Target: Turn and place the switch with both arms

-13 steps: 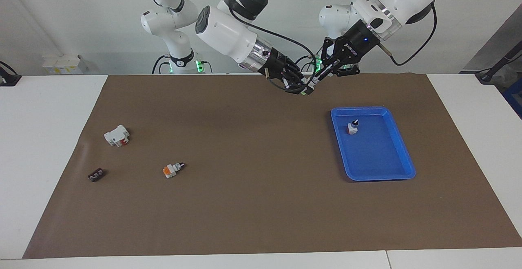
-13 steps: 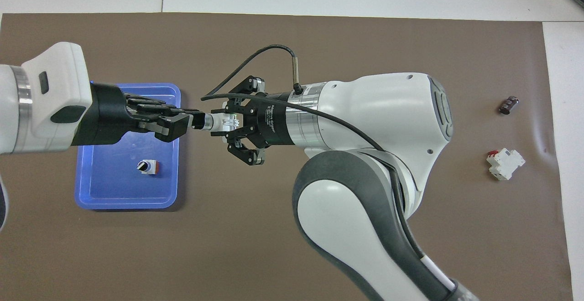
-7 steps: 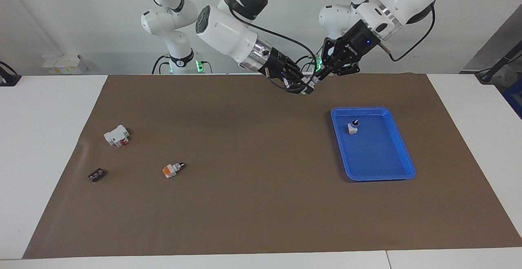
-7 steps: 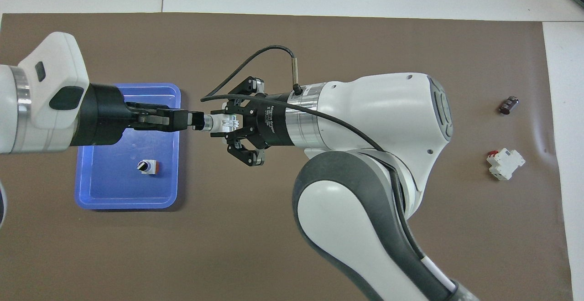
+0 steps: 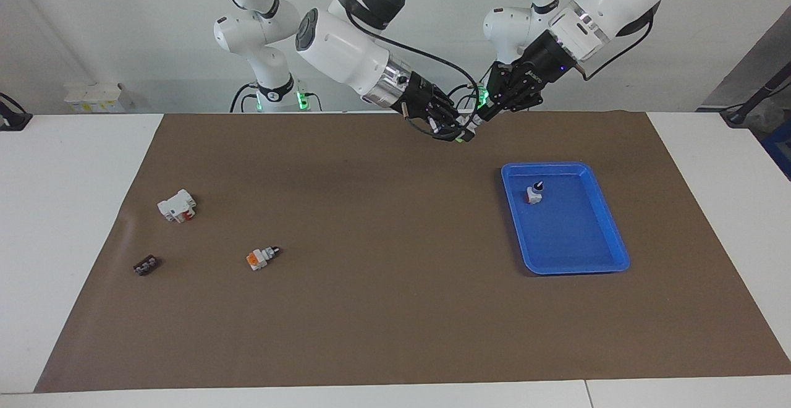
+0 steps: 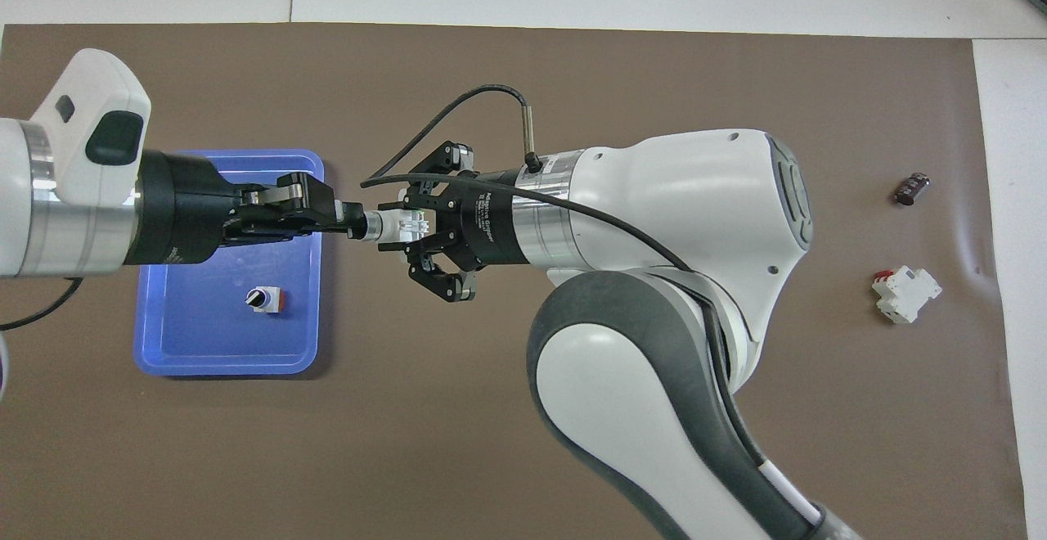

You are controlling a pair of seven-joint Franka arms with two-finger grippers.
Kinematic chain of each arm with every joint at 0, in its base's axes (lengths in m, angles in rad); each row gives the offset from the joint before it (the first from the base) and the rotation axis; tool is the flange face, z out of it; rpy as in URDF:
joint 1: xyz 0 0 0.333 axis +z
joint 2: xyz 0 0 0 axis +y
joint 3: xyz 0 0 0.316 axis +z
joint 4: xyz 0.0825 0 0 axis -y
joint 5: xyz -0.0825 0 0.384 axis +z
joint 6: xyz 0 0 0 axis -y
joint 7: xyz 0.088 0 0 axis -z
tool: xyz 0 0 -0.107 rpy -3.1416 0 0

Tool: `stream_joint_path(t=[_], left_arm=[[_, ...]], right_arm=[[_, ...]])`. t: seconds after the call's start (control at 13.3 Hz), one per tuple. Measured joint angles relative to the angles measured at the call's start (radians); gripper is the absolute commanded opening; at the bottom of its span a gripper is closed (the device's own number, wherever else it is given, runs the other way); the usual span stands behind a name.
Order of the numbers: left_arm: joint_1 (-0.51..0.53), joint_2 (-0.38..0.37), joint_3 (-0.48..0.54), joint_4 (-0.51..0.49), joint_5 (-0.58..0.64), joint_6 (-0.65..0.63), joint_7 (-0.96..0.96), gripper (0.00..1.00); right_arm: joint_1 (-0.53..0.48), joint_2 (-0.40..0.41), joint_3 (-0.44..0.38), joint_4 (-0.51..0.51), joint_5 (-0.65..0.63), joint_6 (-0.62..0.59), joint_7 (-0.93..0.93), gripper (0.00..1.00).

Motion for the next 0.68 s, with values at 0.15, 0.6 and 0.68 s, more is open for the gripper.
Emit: stream_joint_path(t=[0.15, 0.6, 0.68], left_arm=[[0.000, 0.000, 0.001, 0.000, 0.000, -0.009, -0.087, 0.00], [0.001, -0.002, -0.005, 0.001, 0.001, -0.012, -0.346, 0.00], [0.001, -0.002, -0.006, 0.002, 0.002, -0.012, -0.394, 0.00]], right_arm=[[0.000, 0.000, 0.000, 0.000, 0.000, -0.008, 0.000, 0.00], [-0.009, -0.007, -0.001, -0.001, 0.000, -0.029, 0.000, 0.00], [-0.010, -0.008, -0.001, -0.002, 0.000, -0.030, -0.001, 0.00]])
